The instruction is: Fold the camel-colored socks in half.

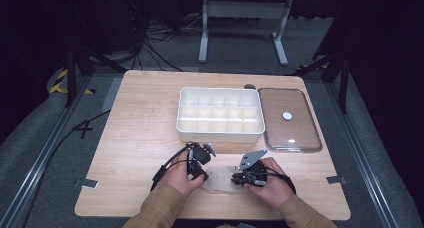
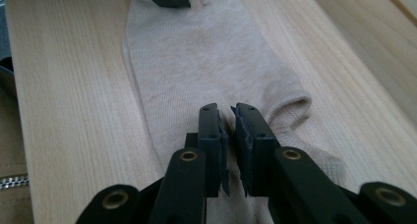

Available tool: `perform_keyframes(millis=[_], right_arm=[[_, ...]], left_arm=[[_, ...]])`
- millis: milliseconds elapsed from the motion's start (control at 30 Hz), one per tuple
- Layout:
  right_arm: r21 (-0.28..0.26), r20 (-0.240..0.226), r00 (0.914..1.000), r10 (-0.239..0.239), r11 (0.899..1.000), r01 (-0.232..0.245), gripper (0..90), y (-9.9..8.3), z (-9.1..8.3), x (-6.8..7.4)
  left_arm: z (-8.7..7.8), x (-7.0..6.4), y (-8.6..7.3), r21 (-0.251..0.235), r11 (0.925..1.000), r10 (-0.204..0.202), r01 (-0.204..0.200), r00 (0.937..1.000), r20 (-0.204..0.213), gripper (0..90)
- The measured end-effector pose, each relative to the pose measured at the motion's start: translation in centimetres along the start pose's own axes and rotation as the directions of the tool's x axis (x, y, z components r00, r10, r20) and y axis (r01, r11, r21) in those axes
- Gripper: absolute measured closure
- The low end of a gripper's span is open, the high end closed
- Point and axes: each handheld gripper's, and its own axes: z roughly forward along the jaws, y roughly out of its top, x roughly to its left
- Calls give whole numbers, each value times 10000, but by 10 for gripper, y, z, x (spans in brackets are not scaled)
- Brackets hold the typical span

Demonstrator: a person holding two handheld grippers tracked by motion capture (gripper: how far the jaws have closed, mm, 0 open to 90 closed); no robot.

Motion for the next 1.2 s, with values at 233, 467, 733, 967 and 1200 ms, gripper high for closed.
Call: perform_keyframes(millis=[233, 467, 733, 967, 1200], right_arm=[[-443, 321, 9977, 598, 9973, -583, 791, -7, -28, -12], [-276, 376, 9954, 886, 9958, -876, 790, -13, -25, -17], [-308, 400, 9961, 788, 9965, -776, 785, -11, -25, -15], [-251, 326, 9967, 746, 9970, -738, 784, -11, -23, -13], [12, 307, 9958, 860, 9963, -861, 800, -16, -17, -15]], left_arm=[[-15, 15, -7, -47, 9989, -460, 460, 9989, 26, 831], [-31, 12, -9, -78, 9991, -407, 407, 9992, 15, 831], [-41, 10, -9, -37, 9996, -284, 284, 9996, -1, 830], [-53, -4, -5, -440, 9990, 119, -125, 9998, -130, 830], [-55, -8, -2, -419, 9989, 224, -229, 9997, -112, 829]])
